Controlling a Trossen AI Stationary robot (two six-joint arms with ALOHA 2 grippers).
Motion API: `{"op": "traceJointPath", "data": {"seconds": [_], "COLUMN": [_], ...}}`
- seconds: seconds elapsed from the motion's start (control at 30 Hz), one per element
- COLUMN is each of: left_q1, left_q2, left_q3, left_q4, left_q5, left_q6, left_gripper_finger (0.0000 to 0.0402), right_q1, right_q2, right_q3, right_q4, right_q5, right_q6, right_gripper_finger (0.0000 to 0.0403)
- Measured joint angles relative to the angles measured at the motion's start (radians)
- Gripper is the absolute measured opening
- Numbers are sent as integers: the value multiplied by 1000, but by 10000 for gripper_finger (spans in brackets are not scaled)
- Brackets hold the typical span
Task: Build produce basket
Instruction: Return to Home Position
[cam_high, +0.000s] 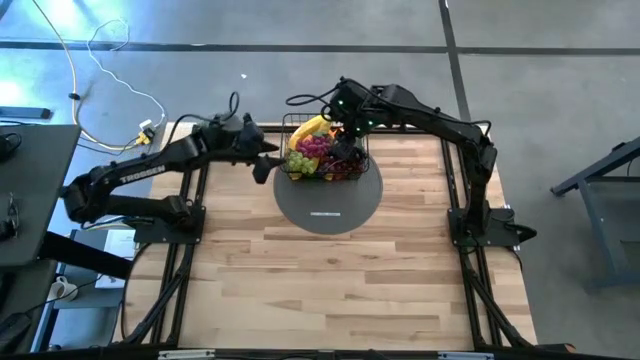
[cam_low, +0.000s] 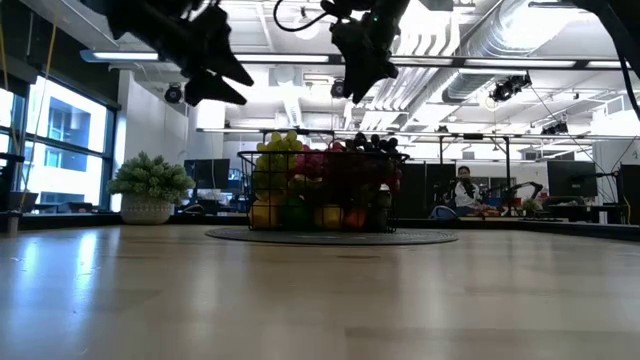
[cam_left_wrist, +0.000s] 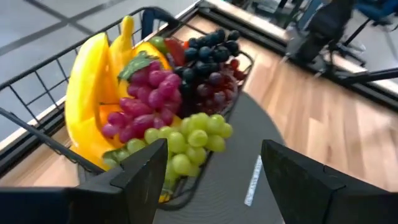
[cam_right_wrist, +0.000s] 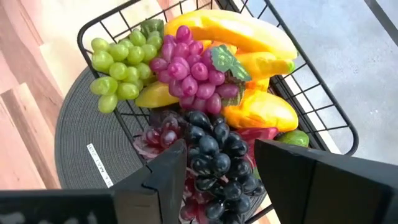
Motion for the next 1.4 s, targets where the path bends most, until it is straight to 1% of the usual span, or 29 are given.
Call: {"op": "traceJointPath", "data": {"seconds": [0.23, 0.33, 0.47, 0.53, 0.63, 0.87, 0.93, 1.03, 1.13, 1.33, 1.4], "left_q1": [-63, -83, -109, -122, -137, -153, -153, -153, -152, -153, -153], "left_q2": [-151, -224, -329, -377, -451, -619, -663, -727, -782, -867, -882], "left_q3": [-177, -247, -339, -386, -456, -589, -619, -660, -692, -750, -777], "left_q4": [126, 180, 242, 274, 305, 308, 308, 306, 309, 310, 342], "left_q5": [-3, -17, -26, -26, -27, -33, -50, -90, -96, -98, -114], "left_q6": [-82, -146, -193, -217, -254, -356, -377, -415, -430, -447, -446], "left_gripper_finger": [250, 250, 250, 250, 250, 250, 250, 250, 250, 250, 250], "right_q1": [0, 0, -1, -6, -14, -15, -15, -15, -15, -14, -8], "right_q2": [-24, -48, -95, -118, -152, -242, -265, -301, -335, -400, -431], "right_q3": [0, 0, 0, 0, 0, 0, 0, 0, 0, -3, -36], "right_q4": [29, 62, 86, 85, 79, 86, 84, 52, 2, -92, -89], "right_q5": [0, -4, -11, 1, 38, 48, 56, 115, 183, 255, 282], "right_q6": [4, 20, 11, 8, 15, 34, 34, 47, 68, 109, 111], "right_gripper_finger": [172, 172, 172, 172, 172, 172, 172, 172, 172, 172, 172]}}
